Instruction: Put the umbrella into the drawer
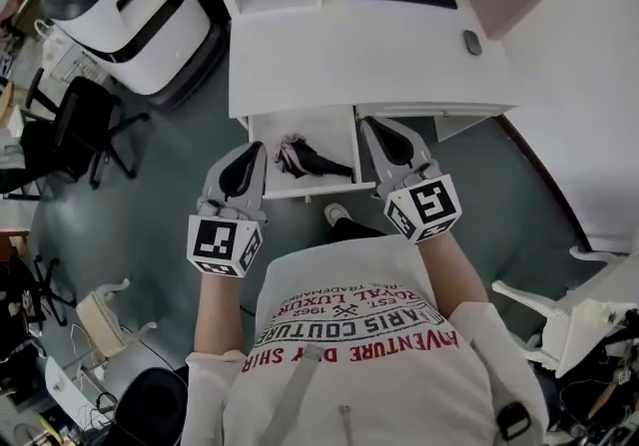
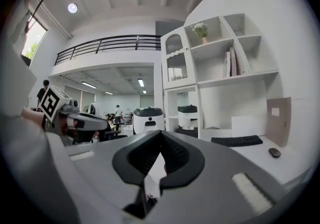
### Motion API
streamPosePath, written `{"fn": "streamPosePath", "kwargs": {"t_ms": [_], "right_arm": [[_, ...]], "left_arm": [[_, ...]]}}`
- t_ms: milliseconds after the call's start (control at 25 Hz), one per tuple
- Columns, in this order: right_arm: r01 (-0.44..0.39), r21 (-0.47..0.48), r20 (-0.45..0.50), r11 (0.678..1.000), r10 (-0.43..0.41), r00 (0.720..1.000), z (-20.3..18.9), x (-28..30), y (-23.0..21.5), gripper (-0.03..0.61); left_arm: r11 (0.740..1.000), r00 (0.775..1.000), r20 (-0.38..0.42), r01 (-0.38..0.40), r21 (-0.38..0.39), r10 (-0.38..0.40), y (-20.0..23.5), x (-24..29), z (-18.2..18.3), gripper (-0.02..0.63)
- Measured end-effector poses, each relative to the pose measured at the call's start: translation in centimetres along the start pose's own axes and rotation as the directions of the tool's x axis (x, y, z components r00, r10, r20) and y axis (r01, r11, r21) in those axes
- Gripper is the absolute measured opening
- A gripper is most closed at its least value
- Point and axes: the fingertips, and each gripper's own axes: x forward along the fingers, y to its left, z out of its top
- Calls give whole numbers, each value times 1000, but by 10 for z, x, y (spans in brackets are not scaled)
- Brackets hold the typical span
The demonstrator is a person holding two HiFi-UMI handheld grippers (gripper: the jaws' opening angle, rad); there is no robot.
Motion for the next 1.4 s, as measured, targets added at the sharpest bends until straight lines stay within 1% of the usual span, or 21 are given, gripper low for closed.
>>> {"fn": "streamPosePath", "kwargs": {"t_ms": [120,280,560,920,1200,1400], "right_arm": [[22,-21,18,1000,-22,1000,13,-15,2,-2],[32,-53,39,998,-30,999,23,-24,9,-2],[21,-60,34,998,-19,999,17,-34,21,-2],[0,-69,42,998,2,999,22,-31,33,-2],[1,-65,43,998,2,999,20,-27,33,-2],[30,-66,32,997,-28,999,17,-25,29,-2]], "left_arm": [[1000,1000,4,3,-5,-3,-7,-10,11,6],[1000,1000,24,3,-2,-3,-8,-18,21,6],[1000,999,33,14,7,-15,-15,-30,17,6],[1000,998,53,-17,25,16,-7,-38,26,6],[999,998,62,-10,43,8,-9,-37,28,6],[999,998,64,5,51,-8,-15,-33,27,8]]}}
